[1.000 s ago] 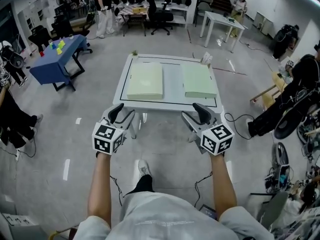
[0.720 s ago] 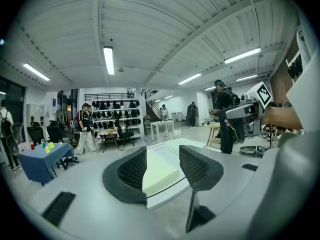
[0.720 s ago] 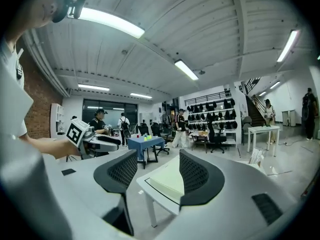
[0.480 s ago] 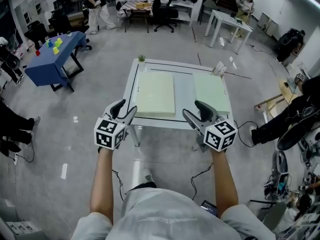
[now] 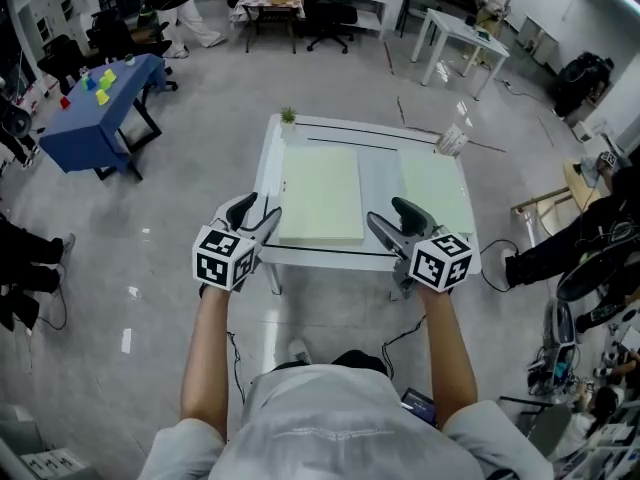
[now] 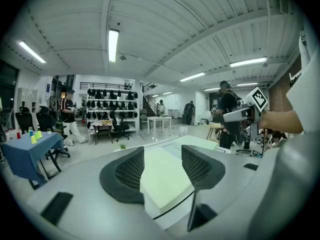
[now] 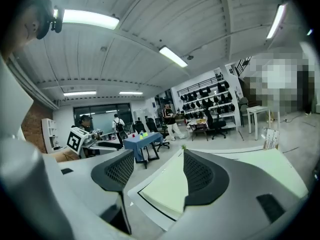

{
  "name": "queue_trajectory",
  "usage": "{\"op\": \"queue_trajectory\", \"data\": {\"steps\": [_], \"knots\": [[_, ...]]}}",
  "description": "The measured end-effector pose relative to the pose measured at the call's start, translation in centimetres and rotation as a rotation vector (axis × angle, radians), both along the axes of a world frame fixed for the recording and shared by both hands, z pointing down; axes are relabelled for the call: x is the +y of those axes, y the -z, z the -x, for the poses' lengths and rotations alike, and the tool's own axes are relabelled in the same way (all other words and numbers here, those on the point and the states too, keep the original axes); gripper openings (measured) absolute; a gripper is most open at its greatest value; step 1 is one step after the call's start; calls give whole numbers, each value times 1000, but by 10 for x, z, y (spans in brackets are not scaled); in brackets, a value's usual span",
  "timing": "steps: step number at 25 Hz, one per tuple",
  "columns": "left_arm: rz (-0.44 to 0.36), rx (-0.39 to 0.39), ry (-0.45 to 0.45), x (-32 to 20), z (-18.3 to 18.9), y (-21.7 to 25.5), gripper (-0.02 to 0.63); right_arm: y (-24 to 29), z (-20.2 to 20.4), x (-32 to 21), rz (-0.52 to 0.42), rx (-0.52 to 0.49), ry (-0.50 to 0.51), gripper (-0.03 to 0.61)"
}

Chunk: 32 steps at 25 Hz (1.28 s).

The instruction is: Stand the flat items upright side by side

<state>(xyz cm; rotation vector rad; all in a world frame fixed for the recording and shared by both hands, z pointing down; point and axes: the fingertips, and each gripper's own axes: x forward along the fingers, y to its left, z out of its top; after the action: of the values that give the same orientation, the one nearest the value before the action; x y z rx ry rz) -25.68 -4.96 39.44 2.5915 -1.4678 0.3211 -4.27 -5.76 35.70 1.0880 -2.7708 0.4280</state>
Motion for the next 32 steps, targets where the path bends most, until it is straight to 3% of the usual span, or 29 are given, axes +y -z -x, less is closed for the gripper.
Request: {"op": "queue_trajectory", "data": {"steps": [11,16,22,32], "knots": [[133,71,-25,-38,-6,-51,262,-46,5,-51,129,-55,4,339],[207,84,8,-65,-4,-78,272,-75,8,-88,192,-34,41,341],[324,111,60,-111,-6,-125,290,-126,12,-137,330,-21,102,355],[494,189,128,-165,-5,-198,319,-206,18,-209,494,-16,122,371]]}}
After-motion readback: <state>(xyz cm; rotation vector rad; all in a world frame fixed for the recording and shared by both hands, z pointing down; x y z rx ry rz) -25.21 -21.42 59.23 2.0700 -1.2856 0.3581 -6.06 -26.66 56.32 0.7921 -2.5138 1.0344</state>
